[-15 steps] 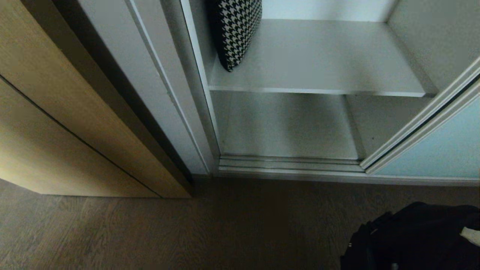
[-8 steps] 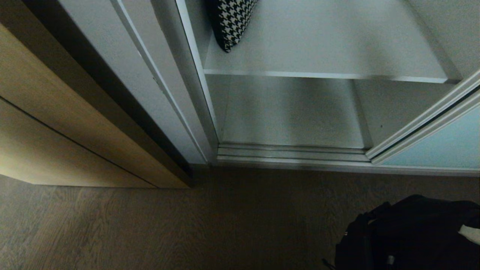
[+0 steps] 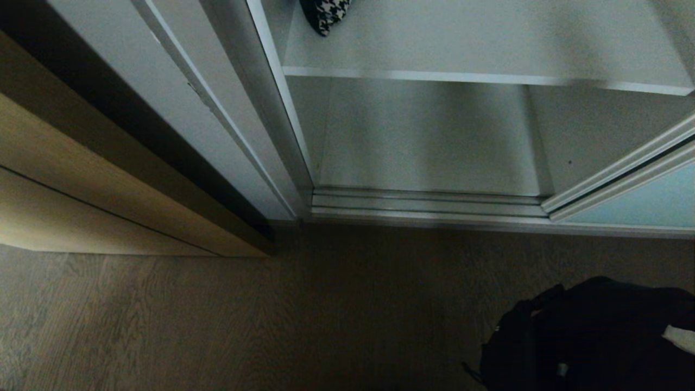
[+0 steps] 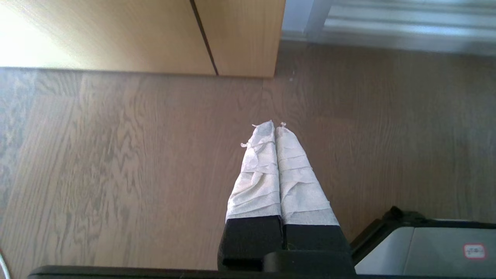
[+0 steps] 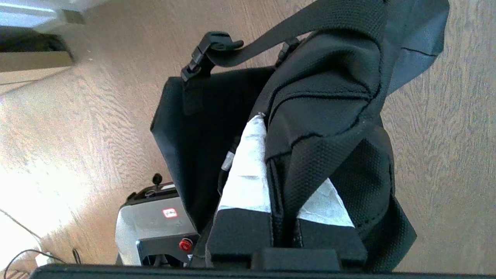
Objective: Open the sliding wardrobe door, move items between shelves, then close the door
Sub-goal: Place the bag on the lower shelf
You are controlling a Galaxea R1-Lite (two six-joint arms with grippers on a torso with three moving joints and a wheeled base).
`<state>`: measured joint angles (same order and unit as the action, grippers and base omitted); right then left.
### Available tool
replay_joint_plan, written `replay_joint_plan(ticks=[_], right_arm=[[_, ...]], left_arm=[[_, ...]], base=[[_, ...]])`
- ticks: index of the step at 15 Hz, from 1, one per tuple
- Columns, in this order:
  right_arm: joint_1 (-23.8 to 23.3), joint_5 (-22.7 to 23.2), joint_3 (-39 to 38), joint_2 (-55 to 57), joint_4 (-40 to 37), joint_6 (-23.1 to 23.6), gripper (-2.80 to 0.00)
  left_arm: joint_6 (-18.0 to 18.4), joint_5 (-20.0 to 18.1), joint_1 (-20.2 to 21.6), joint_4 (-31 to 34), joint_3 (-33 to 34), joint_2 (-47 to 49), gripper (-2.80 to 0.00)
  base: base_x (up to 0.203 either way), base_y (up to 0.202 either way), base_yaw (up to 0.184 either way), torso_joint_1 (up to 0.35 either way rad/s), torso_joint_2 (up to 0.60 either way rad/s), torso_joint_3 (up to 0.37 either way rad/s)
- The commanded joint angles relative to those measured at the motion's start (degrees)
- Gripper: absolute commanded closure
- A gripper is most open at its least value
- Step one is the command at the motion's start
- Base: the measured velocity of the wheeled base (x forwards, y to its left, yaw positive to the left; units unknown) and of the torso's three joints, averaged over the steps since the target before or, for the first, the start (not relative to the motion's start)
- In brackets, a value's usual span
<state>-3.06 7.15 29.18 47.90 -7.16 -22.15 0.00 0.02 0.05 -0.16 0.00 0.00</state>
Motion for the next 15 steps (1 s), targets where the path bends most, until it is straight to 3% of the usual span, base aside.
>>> replay_joint_plan(ticks=[1,7,15], right_arm=[[0.0,0.1,0.0,0.0,-0.1,-0.1,0.00],[-0.1,0.1,0.2,0.5,0.0,-0.5,0.00],[-0.2,-0.1,0.0,2.3,2.1,-2.7,0.00]], left_arm=[[0.0,0.0,0.0,0.0,0.0,0.1,0.00],[0.0,0.1,0.0,0.0,0.0,0.1,0.00],[0.1,0.0,0.0,0.0,0.0,0.1,0.00]], base=[[0.000,0.000,0.000,0.006,0.01,-0.203],[0.000,0.000,0.000,0.003,0.00,-0.176],[0.000,0.000,0.000,0.000,0.00,-0.011]])
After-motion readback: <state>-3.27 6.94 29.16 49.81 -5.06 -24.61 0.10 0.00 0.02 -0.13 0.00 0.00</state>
